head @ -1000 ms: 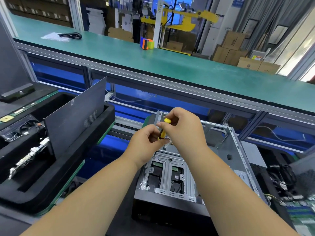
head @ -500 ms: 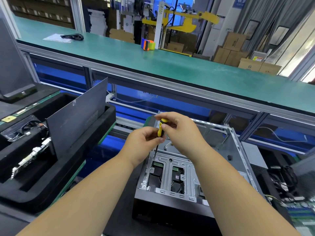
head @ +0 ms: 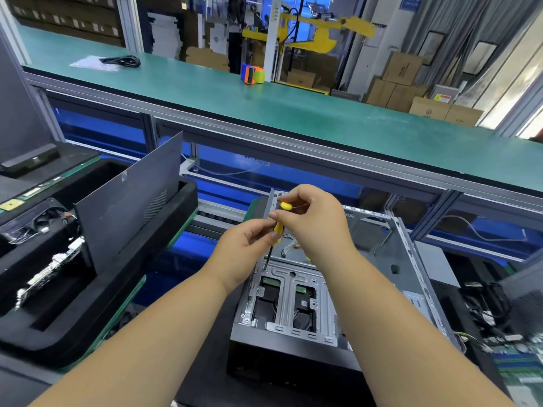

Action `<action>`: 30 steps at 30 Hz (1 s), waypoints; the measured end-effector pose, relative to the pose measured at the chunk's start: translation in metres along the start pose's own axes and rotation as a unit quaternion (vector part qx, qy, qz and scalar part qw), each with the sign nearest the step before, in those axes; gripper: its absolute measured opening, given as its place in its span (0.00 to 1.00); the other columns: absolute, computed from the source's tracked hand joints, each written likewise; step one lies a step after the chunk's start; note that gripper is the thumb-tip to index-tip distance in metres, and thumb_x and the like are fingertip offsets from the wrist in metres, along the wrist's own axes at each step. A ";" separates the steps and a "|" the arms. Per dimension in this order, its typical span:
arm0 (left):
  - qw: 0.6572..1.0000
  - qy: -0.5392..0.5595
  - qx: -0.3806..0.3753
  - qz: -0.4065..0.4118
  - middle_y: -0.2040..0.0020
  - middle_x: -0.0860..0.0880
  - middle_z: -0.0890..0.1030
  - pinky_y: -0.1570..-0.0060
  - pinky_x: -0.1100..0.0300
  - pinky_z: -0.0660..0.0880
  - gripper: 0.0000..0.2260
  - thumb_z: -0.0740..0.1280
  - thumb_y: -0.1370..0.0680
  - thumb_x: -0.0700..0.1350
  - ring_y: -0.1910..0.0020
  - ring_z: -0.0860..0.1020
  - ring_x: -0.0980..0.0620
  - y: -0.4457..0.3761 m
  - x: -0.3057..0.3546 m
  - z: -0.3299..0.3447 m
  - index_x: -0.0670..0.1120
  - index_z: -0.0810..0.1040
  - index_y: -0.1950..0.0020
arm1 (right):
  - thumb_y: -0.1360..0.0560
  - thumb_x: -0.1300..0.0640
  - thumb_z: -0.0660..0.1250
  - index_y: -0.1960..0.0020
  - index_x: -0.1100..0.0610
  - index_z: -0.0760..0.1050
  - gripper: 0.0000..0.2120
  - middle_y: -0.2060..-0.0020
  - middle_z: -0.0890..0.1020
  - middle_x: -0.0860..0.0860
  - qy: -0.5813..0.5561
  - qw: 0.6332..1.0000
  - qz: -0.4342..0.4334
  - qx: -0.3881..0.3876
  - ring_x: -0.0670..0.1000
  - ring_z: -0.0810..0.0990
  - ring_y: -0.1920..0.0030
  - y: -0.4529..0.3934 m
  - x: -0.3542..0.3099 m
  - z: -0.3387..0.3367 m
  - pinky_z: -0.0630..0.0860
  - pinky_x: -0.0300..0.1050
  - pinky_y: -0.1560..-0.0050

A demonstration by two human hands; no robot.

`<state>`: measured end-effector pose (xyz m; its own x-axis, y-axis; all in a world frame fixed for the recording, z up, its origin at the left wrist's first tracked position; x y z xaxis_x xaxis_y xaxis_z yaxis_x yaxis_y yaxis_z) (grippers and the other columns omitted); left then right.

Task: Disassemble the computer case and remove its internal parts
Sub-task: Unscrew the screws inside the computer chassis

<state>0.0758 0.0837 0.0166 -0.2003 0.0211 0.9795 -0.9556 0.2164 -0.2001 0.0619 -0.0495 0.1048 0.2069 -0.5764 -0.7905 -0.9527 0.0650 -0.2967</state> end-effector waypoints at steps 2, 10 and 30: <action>1.000 0.012 -0.008 0.002 0.45 0.52 0.84 0.42 0.63 0.75 0.10 0.67 0.21 0.43 0.42 0.80 0.56 0.000 0.003 0.000 0.52 0.81 0.41 | 0.32 0.59 0.78 0.54 0.52 0.82 0.09 0.58 0.83 0.45 -0.007 1.000 0.004 -0.017 0.44 0.82 0.56 -0.002 0.000 -0.002 0.80 0.46 0.51; 0.999 -0.030 -0.031 -0.005 0.49 0.55 0.85 0.46 0.69 0.75 0.10 0.69 0.22 0.41 0.47 0.81 0.59 -0.004 0.011 -0.002 0.50 0.82 0.42 | 0.26 0.65 0.70 0.50 0.47 0.83 0.13 0.53 0.83 0.41 0.001 0.996 -0.007 -0.093 0.40 0.81 0.50 -0.002 -0.005 -0.004 0.78 0.42 0.44; 0.994 -0.090 0.056 0.006 0.59 0.53 0.83 0.59 0.72 0.74 0.06 0.76 0.28 0.43 0.59 0.80 0.60 -0.001 0.018 0.003 0.51 0.82 0.54 | 0.32 0.56 0.78 0.57 0.49 0.80 0.08 0.60 0.83 0.44 0.013 1.000 0.013 -0.005 0.44 0.81 0.57 0.001 -0.001 -0.006 0.79 0.45 0.53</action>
<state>0.0727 0.0811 0.0341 -0.2378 -0.1547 0.9589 -0.9689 0.1077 -0.2229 0.0599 -0.0537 0.1082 0.1762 -0.5950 -0.7842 -0.9599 0.0726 -0.2708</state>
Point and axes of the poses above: each hand's wrist, its own y-axis away from the middle knuckle, its own z-axis out of the palm, x = y × z, the point moved 3 cm from there along -y, towards the middle knuckle
